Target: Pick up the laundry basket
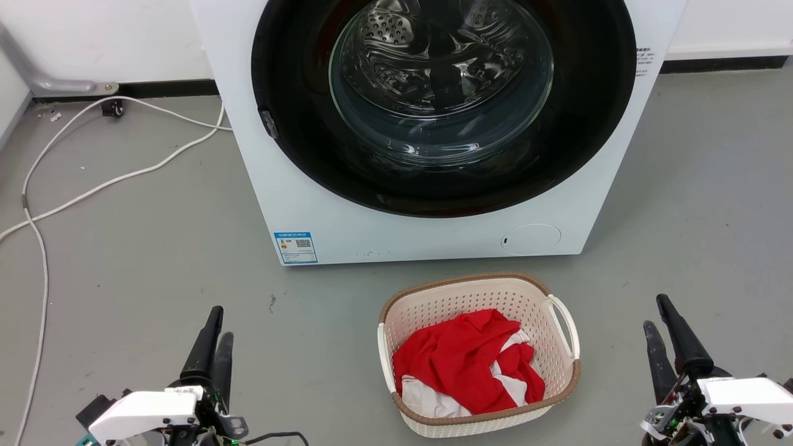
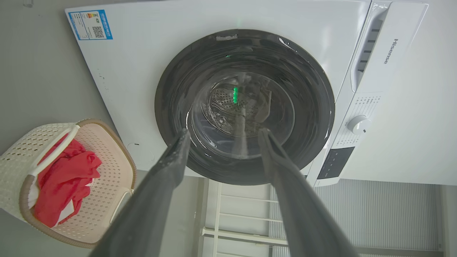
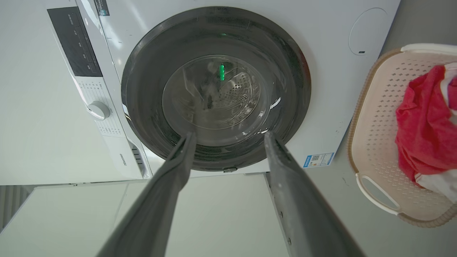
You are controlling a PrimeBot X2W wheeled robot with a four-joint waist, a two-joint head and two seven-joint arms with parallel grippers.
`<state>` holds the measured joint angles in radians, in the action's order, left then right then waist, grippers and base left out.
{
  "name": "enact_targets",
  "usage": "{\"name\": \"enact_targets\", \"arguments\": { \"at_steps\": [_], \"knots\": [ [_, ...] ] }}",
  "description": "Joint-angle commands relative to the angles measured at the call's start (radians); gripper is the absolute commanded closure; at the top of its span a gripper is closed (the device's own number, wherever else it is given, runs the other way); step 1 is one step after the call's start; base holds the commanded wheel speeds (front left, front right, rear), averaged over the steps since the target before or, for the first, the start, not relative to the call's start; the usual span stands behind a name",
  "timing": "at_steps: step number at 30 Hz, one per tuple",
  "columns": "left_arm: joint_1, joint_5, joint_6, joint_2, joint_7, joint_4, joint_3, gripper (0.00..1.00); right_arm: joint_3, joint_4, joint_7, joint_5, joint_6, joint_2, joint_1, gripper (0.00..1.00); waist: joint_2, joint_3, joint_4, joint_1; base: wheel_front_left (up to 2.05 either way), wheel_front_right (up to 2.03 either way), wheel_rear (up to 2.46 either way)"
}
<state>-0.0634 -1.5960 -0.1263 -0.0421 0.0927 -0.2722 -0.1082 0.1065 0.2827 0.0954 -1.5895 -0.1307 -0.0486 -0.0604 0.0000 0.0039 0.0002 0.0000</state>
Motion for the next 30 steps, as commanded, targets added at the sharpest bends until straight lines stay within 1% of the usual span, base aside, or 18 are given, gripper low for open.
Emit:
{"name": "enact_targets", "arguments": {
  "at_steps": [1, 4, 12, 13, 23, 30],
  "knots": [
    [-0.015, 0.029, -0.002, -0.003, -0.013, 0.029, -0.005, 0.00, -0.002, -0.026, -0.015, 0.030, 0.000, -0.001, -0.019, 0.00, 0.0000, 0.000, 0.000, 0.0000, 0.00, 0.00, 0.00],
    [-0.015, 0.072, -0.002, -0.004, -0.028, 0.041, -0.011, 0.00, -0.002, -0.039, -0.030, 0.086, 0.000, -0.001, -0.018, 0.00, 0.0000, 0.001, 0.000, 0.0000, 0.00, 0.00, 0.00],
    [-0.011, 0.222, 0.000, -0.004, -0.065, 0.081, -0.022, 0.00, -0.011, -0.100, -0.067, 0.289, 0.000, -0.001, -0.012, 0.00, 0.0000, 0.004, 0.001, 0.0000, 0.00, 0.00, 0.00],
    [-0.011, 0.222, 0.000, -0.004, -0.065, 0.081, -0.022, 0.00, -0.011, -0.100, -0.067, 0.289, 0.000, -0.001, -0.012, 0.00, 0.0000, 0.004, 0.001, 0.0000, 0.00, 0.00, 0.00],
    [0.004, 0.431, 0.029, -0.005, -0.108, 0.133, 0.003, 0.00, -0.041, -0.167, -0.110, 0.544, 0.000, -0.002, 0.002, 0.00, 0.0000, 0.007, 0.002, 0.0000, 0.00, 0.00, 0.00],
    [0.013, 0.557, 0.047, -0.006, -0.134, 0.155, 0.024, 0.00, -0.061, -0.199, -0.136, 0.697, 0.000, -0.002, 0.011, 0.00, 0.0000, 0.009, 0.002, 0.0000, 0.00, 0.00, 0.00]
  ]
}}
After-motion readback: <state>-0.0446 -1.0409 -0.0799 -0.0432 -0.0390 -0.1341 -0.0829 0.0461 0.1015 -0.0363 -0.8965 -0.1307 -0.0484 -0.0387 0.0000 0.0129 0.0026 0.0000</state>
